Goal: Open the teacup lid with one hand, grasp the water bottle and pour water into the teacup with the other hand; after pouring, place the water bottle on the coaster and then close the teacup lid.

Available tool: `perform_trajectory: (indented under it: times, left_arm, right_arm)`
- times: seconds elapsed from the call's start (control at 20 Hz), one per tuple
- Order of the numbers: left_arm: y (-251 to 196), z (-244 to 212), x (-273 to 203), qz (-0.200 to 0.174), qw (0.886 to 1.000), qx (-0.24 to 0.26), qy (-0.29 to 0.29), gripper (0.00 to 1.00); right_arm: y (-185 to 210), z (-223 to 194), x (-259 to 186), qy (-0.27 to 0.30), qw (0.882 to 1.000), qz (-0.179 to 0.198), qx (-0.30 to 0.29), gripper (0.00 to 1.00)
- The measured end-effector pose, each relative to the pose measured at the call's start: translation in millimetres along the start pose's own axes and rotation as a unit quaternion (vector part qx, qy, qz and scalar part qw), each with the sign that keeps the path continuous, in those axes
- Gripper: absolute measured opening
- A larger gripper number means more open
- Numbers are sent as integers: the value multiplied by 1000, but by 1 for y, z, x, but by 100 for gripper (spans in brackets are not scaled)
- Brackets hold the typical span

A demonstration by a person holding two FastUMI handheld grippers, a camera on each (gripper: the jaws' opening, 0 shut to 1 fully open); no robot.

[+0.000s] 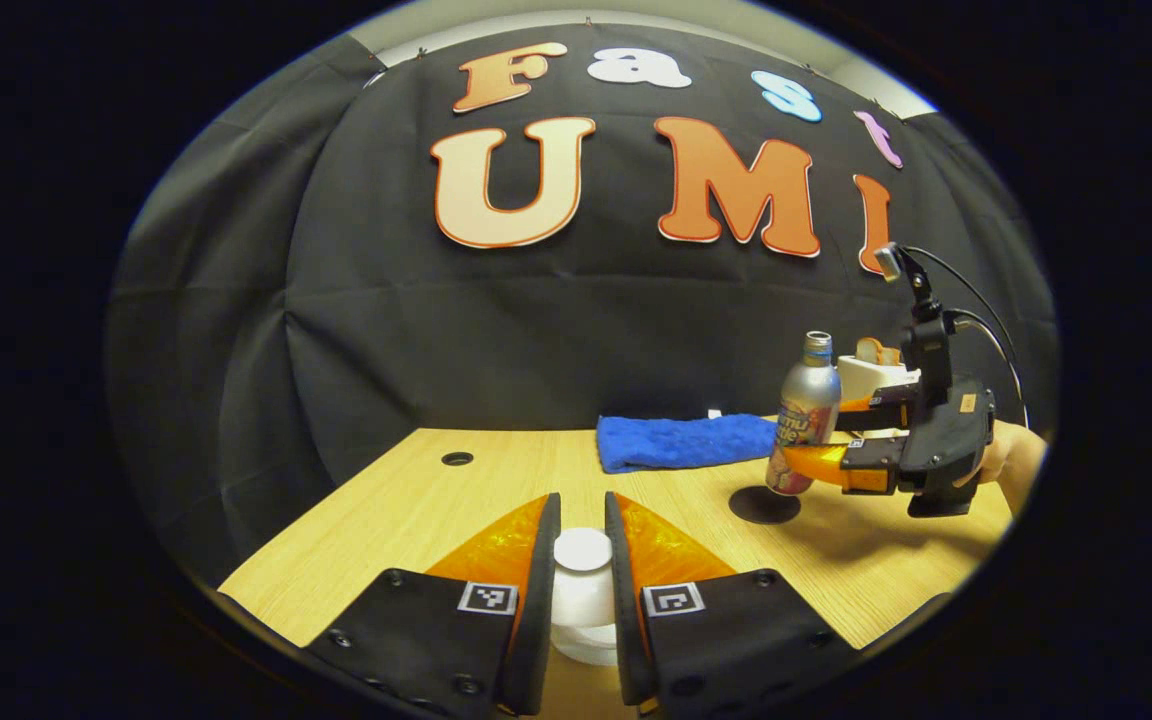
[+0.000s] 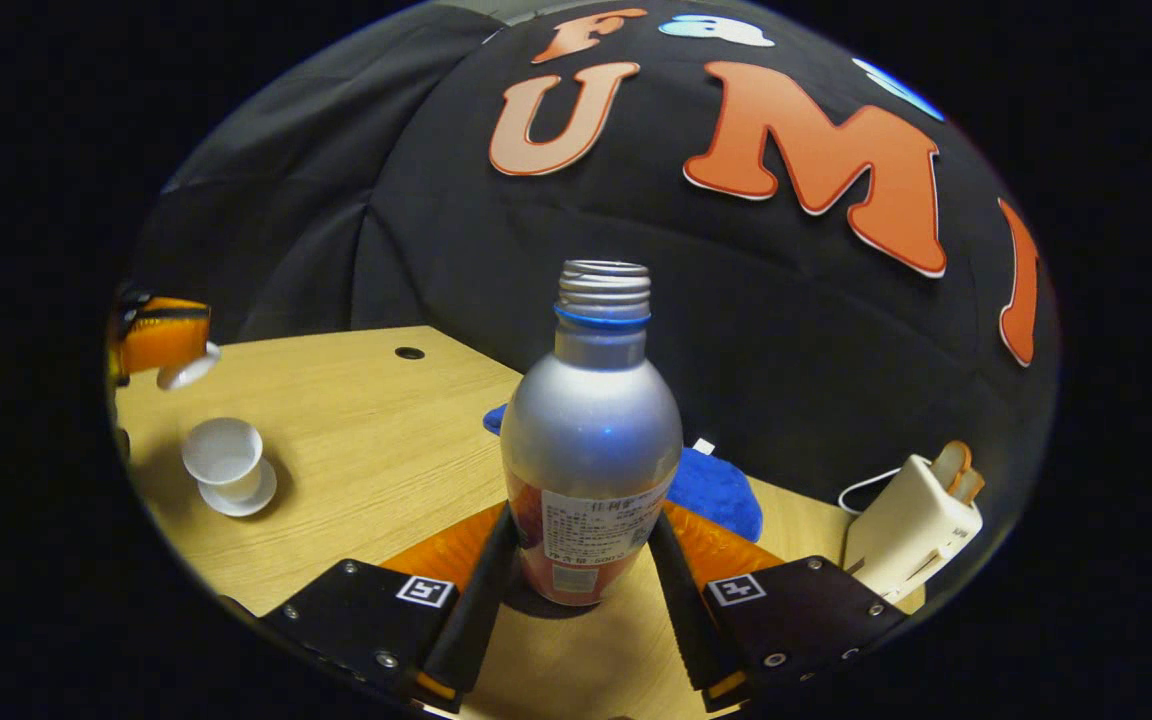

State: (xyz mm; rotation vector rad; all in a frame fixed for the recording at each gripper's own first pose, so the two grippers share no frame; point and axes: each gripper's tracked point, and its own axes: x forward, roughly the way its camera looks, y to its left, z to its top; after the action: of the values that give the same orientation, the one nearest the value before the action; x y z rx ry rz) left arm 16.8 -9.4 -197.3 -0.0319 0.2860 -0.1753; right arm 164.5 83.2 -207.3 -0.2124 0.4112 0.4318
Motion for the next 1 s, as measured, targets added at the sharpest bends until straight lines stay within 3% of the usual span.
perform_trajectory:
  times: [0.55, 1.0]
  left_arm:
    - [-17, -47, 16, -14, 998, -10, 55, 32]
    - [-22, -56, 15, -13, 998, -15, 60, 34]
  right_arm:
    - [4, -14, 12, 15, 997, 11, 71, 77]
    - [-1, -22, 20, 19, 997, -1, 72, 80]
